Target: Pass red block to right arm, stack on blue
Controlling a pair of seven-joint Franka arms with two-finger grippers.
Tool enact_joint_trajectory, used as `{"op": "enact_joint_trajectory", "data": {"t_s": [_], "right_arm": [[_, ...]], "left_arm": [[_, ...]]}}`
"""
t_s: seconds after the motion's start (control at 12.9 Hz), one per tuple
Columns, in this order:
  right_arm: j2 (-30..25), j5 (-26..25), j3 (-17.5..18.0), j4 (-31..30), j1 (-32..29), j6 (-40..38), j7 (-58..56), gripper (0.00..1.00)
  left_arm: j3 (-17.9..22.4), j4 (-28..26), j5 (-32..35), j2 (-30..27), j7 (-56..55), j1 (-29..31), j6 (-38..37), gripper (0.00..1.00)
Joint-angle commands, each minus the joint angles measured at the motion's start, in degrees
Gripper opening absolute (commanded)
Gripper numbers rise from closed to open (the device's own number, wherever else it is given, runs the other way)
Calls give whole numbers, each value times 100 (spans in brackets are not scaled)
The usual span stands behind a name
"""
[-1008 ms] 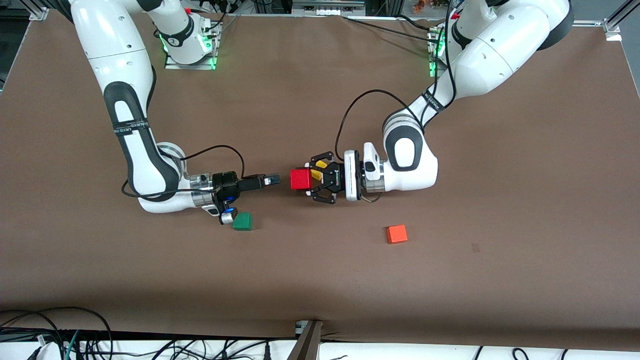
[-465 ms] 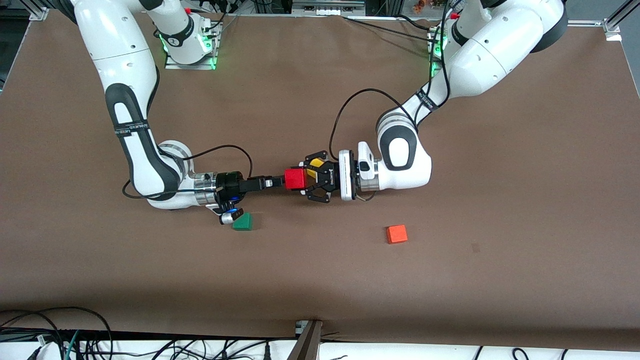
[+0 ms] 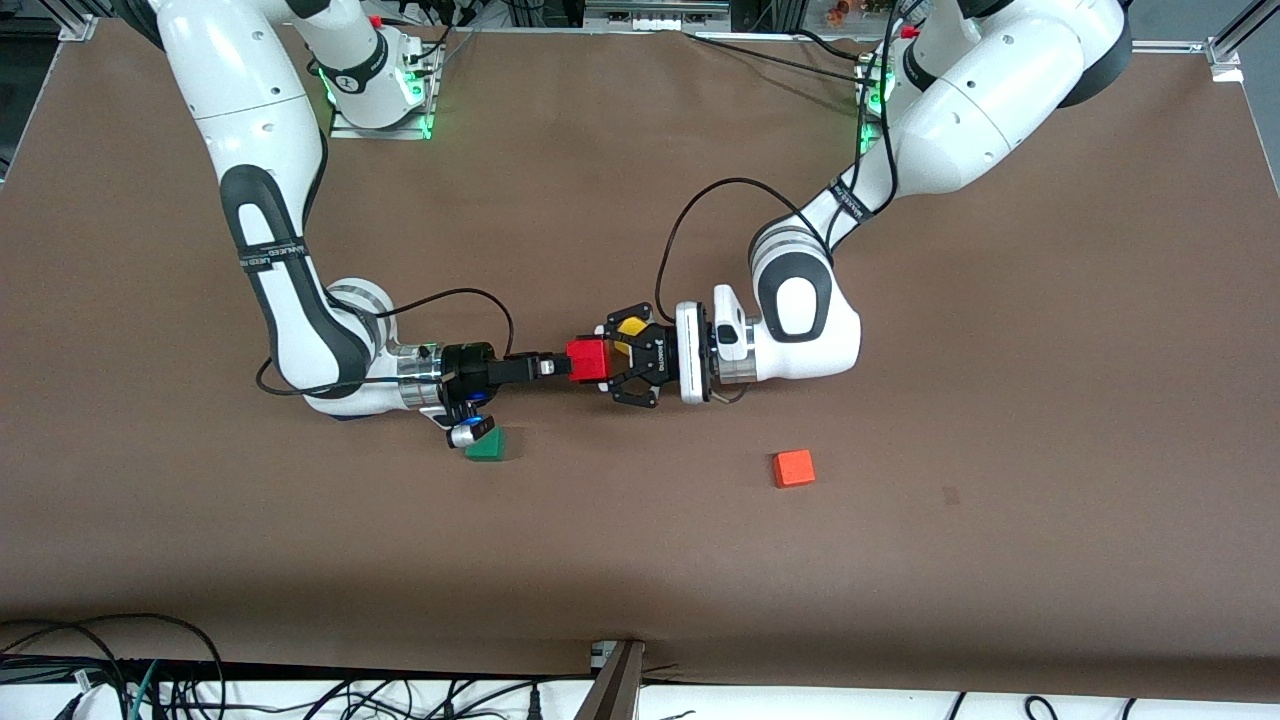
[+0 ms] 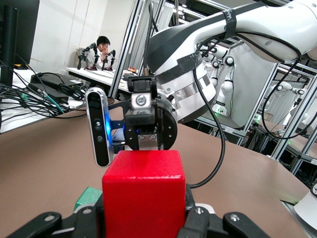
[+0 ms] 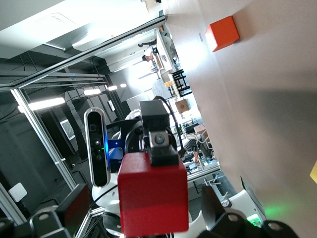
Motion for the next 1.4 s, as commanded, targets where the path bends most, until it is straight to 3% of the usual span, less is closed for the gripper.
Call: {"op": "enact_joint_trajectory", "data": {"t_s": [0.0, 0.08, 0.16, 0.23, 0.31, 0.39, 0.54, 0.93, 1.32], "right_arm": [[-116, 203, 17, -173, 44, 119, -186, 49], [-116, 212, 17, -173, 18, 92, -195, 28], [-116, 203, 17, -173, 18, 101, -196, 14], [-116, 203, 17, -165, 9, 101, -196, 12], [-116, 203, 17, -165, 9, 101, -196, 12], [-124, 203, 17, -165, 9, 101, -196, 12], [-125, 195, 17, -138, -8, 92, -204, 12], [-151, 90, -44, -86, -35, 110, -178, 12], [-283, -1541, -755, 370, -9, 110, -90, 9]], "left_arm": [[13, 166, -340, 65, 113, -100, 48, 0], [13, 166, -359, 73, 104, -100, 48, 0], [13, 158, -472, 65, 95, -100, 48, 10], [13, 132, -821, 65, 156, -144, 48, 22], [13, 96, -1268, 56, 313, -196, 48, 71], [13, 70, -1708, 56, 750, -214, 48, 100], [13, 8, -1976, 65, 1412, -188, 13, 100], [4, -273, -1959, -76, 1020, 40, -5, 100], [13, -808, -1065, -742, -377, 383, 13, 100]]}}
